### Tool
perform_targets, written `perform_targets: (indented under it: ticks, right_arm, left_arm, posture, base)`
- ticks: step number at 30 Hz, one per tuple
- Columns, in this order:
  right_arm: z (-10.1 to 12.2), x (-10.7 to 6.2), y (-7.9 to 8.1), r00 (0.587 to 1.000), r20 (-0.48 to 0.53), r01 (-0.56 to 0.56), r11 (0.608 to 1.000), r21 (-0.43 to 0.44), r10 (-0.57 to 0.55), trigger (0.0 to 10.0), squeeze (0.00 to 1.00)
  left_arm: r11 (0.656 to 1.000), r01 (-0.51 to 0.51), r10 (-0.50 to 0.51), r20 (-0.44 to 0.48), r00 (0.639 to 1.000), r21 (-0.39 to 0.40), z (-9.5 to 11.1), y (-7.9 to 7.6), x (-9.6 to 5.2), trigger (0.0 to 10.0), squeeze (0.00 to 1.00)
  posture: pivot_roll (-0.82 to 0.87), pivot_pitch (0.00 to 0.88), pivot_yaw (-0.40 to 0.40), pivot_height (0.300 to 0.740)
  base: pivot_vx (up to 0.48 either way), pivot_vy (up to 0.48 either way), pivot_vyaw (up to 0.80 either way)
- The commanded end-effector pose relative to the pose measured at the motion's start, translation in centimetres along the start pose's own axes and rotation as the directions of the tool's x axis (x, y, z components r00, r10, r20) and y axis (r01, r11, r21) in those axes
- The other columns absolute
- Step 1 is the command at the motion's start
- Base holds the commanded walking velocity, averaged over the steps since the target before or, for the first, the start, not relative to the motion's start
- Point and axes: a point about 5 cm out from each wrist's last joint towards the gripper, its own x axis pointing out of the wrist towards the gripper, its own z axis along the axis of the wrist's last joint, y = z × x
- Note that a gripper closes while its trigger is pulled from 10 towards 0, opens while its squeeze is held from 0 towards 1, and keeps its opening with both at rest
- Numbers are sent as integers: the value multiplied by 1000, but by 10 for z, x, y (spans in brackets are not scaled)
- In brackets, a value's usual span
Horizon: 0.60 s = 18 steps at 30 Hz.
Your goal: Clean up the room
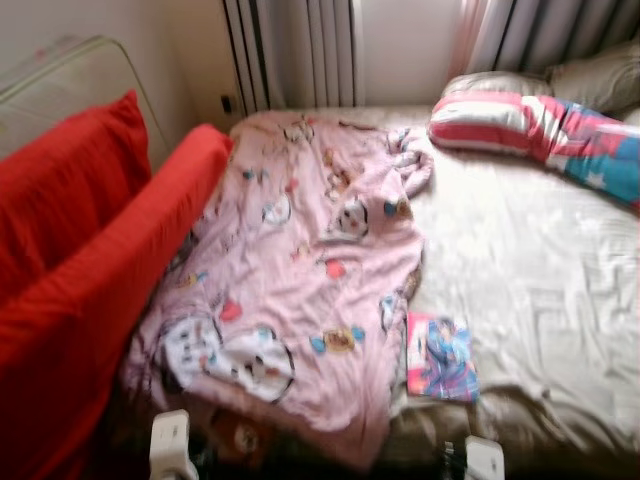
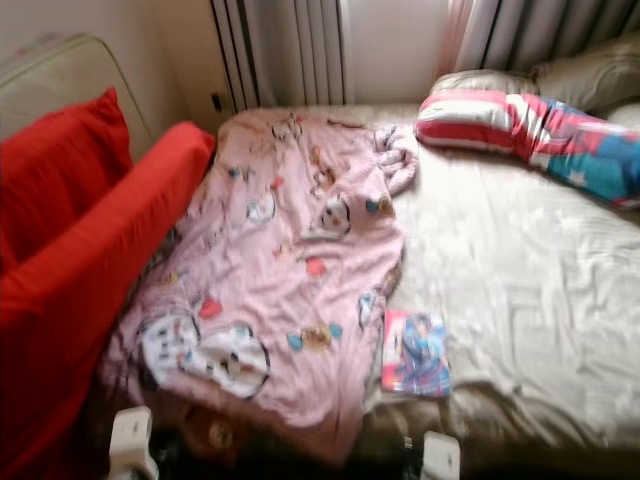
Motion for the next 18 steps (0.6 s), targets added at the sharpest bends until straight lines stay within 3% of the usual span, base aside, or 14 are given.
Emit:
perform_targets:
  ticks: [1,13,17,18]
  right_arm:
    - [-4,-1,-5,1000,-12,20,1000,12,-19,10000,0]
    - [-6,-2,-12,1000,-15,21,1000,0,-21,10000,0]
    - [-6,-2,-12,1000,-10,19,1000,3,-19,10000,0]
    - [-7,-2,-12,1000,-8,20,1000,5,-20,10000,0]
  left_arm:
    - [1000,3,-3,2,1000,-12,0,-3,1,10000,0]
    - [1000,1,-1,4,1000,-16,-2,0,-1,10000,0]
    - [1000,5,-4,45,999,-26,7,0,1,10000,0]
    - [999,12,-9,90,996,-32,16,0,2,10000,0]
  posture:
    - [-39,0,67,740]
    - [-58,0,52,740]
    - [-53,0,52,740]
    - [-48,0,52,740]
  base:
    - [0,-322,0]
    - [0,-319,0]
    - [0,0,0]
    - [0,0,0]
